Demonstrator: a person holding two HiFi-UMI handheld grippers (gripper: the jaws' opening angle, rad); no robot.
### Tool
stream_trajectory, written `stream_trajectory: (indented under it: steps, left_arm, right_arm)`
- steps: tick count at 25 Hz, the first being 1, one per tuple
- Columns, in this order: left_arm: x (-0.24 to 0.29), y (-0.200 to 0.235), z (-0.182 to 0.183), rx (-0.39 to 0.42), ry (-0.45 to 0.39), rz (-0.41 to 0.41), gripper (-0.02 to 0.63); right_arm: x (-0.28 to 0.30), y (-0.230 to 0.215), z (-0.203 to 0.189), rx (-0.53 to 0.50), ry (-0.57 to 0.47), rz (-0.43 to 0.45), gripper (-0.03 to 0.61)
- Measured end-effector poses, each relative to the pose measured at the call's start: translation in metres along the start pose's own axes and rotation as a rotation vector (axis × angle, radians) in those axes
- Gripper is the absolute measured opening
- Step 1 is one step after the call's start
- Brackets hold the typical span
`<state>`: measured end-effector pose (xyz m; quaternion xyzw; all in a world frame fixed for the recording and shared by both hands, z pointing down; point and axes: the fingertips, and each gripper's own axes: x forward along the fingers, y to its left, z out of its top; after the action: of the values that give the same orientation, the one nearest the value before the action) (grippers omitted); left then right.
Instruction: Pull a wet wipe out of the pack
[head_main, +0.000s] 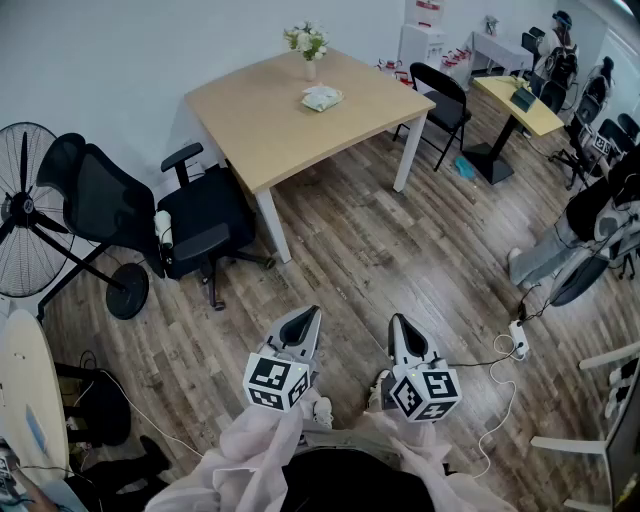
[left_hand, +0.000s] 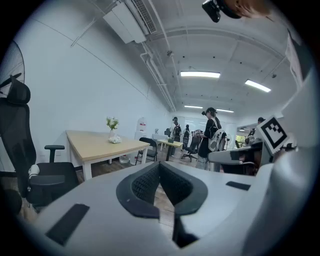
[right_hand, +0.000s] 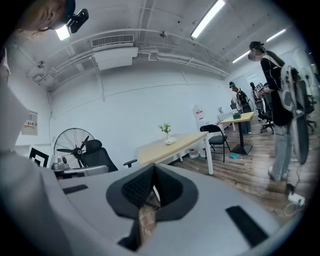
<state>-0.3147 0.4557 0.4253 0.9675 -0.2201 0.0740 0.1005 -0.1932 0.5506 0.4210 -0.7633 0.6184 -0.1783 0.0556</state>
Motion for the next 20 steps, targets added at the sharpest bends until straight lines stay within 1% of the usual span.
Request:
stream_trajectory:
  steps: [6,10,16,20]
  left_arm:
    - [-0.023,0.003,0.001,0.006,-0.021,-0.027,0.011]
    - [-0.031,0.013,0.001,-0.002,-0.016,-0.031,0.011]
    - [-0.04,0.026,-0.001,0.011,-0.008,-0.021,0.011]
    - [-0.046,0.034,0.0,0.008,-0.005,-0.019,0.011]
  right_arm:
    - [-0.008,0.024,-0.003,-0.023,-0.033,-0.019,0.008]
    - [-0.006,0.033,-0.003,-0.029,-0.04,-0.043,0.009]
    - [0.002,0.049,-0.002,-0.074,-0.057,-0.033,0.009]
    - [0.004,0.06,-0.004,-0.071,-0.052,-0.012,0.009]
